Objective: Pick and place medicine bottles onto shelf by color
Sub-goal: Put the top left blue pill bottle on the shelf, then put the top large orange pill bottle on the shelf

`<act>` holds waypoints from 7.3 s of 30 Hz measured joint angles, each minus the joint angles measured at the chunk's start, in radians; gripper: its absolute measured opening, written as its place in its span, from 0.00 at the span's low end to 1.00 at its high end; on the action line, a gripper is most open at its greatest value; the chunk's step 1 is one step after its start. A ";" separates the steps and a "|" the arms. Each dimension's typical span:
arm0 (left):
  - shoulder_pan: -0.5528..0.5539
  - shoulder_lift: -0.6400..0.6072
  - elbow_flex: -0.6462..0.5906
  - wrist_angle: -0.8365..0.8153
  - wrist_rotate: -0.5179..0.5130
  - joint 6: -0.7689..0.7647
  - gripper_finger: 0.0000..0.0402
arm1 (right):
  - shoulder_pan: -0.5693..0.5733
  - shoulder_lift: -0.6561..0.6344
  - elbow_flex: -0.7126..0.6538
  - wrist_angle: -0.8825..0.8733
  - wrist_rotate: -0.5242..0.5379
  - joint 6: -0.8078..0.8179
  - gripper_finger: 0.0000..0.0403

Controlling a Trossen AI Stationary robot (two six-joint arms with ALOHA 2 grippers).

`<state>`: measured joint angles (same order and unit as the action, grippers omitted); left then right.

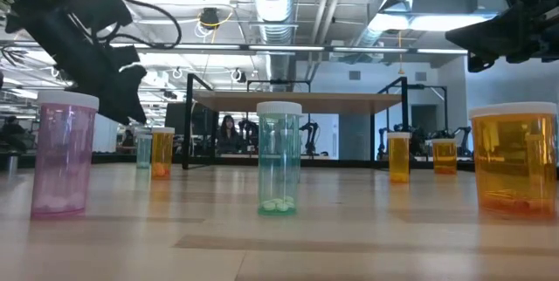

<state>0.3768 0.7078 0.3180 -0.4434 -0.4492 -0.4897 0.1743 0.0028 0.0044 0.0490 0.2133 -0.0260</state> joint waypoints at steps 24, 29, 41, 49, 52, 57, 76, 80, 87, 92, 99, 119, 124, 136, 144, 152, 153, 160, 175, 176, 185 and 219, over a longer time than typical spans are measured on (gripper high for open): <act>0.115 0.267 0.000 0.221 0.085 0.116 0.60 | 0.000 0.000 0.000 0.000 0.000 0.000 0.03; 0.115 0.286 0.000 0.231 0.082 0.116 0.56 | 0.000 0.000 0.000 0.000 0.000 0.000 0.03; 0.115 0.287 0.000 0.230 0.077 0.112 0.42 | 0.000 0.000 0.000 0.000 0.000 0.000 0.03; 0.115 0.287 0.000 0.233 0.075 0.110 0.35 | 0.000 0.000 0.000 0.000 0.000 0.000 0.03; 0.115 0.287 0.000 0.233 0.076 0.103 0.32 | 0.000 0.000 0.000 0.000 0.000 0.000 0.03; 0.115 0.287 0.000 0.233 0.076 0.102 0.29 | 0.000 0.000 0.000 0.000 0.000 0.000 0.03; 0.115 0.247 0.000 0.232 0.091 0.094 0.27 | 0.000 0.000 0.000 0.000 0.000 0.000 0.03; 0.115 0.184 0.001 0.229 0.130 0.098 0.27 | 0.000 0.000 0.000 0.000 0.000 0.000 0.03; 0.115 0.090 0.119 0.026 0.105 0.086 0.27 | 0.000 0.000 0.000 0.000 0.000 0.000 0.03; 0.115 0.083 0.277 -0.088 0.082 0.127 0.27 | 0.000 0.000 0.000 0.000 0.000 0.000 0.03; 0.112 0.156 0.526 -0.186 0.092 0.201 0.27 | 0.000 0.000 0.000 0.000 0.000 0.000 0.03; 0.149 0.772 1.131 -0.326 0.097 0.492 0.27 | 0.000 0.000 0.000 0.000 0.000 0.000 0.03; 0.200 0.859 1.137 -0.295 0.155 0.505 0.27 | 0.000 0.000 0.000 0.000 0.000 0.000 0.03; 0.269 0.914 1.136 -0.190 0.237 0.441 0.27 | 0.000 0.000 0.000 0.000 0.000 0.000 0.03; 0.272 0.914 1.113 -0.168 0.238 0.417 0.27 | 0.000 0.000 0.000 0.000 0.000 0.000 0.03; 0.286 0.914 1.091 -0.164 0.233 0.415 0.27 | 0.000 0.000 0.000 0.000 0.000 0.000 0.03; 0.285 0.914 1.091 -0.168 0.234 0.415 0.27 | 0.000 0.000 0.000 0.000 0.000 0.000 0.03; 0.285 0.914 1.091 -0.167 0.234 0.402 0.27 | 0.000 0.000 0.000 0.000 0.000 0.000 0.03; 0.281 0.914 1.091 -0.187 0.234 0.397 0.40 | 0.000 0.000 0.000 0.000 0.000 0.000 0.03; 0.281 0.914 1.091 -0.190 0.234 0.397 0.41 | 0.000 0.000 0.000 0.000 0.000 0.000 0.03; 0.280 0.893 1.090 -0.229 0.205 0.410 0.47 | 0.000 0.000 0.000 0.000 0.000 0.000 0.03; -0.209 0.138 0.485 0.215 0.213 0.291 0.56 | 0.000 0.000 0.000 0.000 0.000 0.000 0.03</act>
<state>0.1680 0.8456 0.8027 -0.2286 -0.2361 -0.1991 0.1741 0.0028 0.0047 0.0490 0.2134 -0.0261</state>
